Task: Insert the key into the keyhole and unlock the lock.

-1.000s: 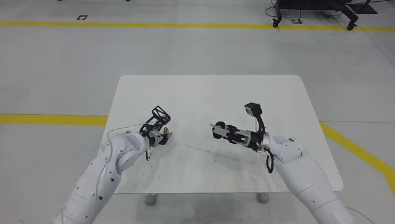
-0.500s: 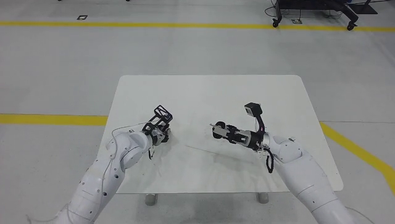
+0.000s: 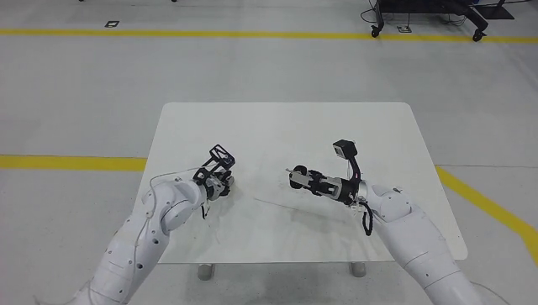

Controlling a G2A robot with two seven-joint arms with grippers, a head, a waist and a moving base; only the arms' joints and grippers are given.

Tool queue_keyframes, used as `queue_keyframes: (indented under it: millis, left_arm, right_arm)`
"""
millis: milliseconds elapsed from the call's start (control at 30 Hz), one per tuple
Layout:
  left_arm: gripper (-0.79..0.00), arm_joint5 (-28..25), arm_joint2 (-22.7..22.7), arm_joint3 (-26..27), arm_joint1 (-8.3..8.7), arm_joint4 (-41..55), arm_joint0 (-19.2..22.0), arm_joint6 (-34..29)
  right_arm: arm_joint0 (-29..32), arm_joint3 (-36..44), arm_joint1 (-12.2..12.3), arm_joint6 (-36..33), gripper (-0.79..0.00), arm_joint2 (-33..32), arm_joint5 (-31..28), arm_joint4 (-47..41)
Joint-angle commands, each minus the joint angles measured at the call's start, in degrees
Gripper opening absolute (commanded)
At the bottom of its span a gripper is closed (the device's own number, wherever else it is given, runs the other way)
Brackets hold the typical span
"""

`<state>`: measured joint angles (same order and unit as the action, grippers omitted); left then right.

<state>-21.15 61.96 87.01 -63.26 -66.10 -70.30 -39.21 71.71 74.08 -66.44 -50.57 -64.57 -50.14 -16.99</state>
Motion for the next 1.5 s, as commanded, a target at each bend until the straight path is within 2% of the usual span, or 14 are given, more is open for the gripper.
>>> queue_keyframes:
  millis: [0, 367, 633, 733, 900, 1067, 1200, 1333, 1467]
  left_arm:
    - [-0.785, -0.2, 0.4, 0.3, 0.06, 0.5, -0.3, 0.1]
    - [-0.785, -1.7, 1.4, 1.5, 0.52, 0.4, -1.4, -3.4]
    - [-0.785, -2.6, 3.3, 3.7, 1.23, 1.4, -2.7, -10.2]
    - [-0.785, -2.1, 3.1, 5.0, 1.42, -1.1, -2.8, -12.6]
    - [-0.785, -0.4, 4.1, 6.4, 1.47, -1.3, -3.2, -8.8]
    - [-0.785, 6.1, 7.8, 9.2, 0.82, 11.0, -5.1, 3.0]
    - [-0.785, 8.5, 10.0, 11.8, -0.06, 27.8, -8.3, 12.8]
    - [-0.785, 7.1, 10.3, 12.1, -0.72, 42.2, -11.1, 16.8]
    - [-0.785, 9.0, 10.4, 9.5, -1.81, 64.0, -11.0, 17.9]
  right_arm:
    - [0.0, 0.0, 0.0, 0.0, -0.785, 0.0, 0.0, 0.0]
    - [0.0, 0.0, 0.0, 0.0, -0.785, 0.0, 0.0, 0.0]
    - [0.0, 0.0, 0.0, 0.0, -0.785, 0.0, 0.0, 0.0]
    - [0.0, 0.0, 0.0, 0.0, -0.785, 0.0, 0.0, 0.0]
    - [0.0, 0.0, 0.0, 0.0, -0.785, 0.0, 0.0, 0.0]
    - [0.0, 0.0, 0.0, 0.0, -0.785, 0.0, 0.0, 0.0]
    - [0.0, 0.0, 0.0, 0.0, -0.785, 0.0, 0.0, 0.0]
    - [0.0, 0.0, 0.0, 0.0, -0.785, 0.0, 0.0, 0.0]
    - [0.0, 0.0, 0.0, 0.0, -0.785, 0.0, 0.0, 0.0]
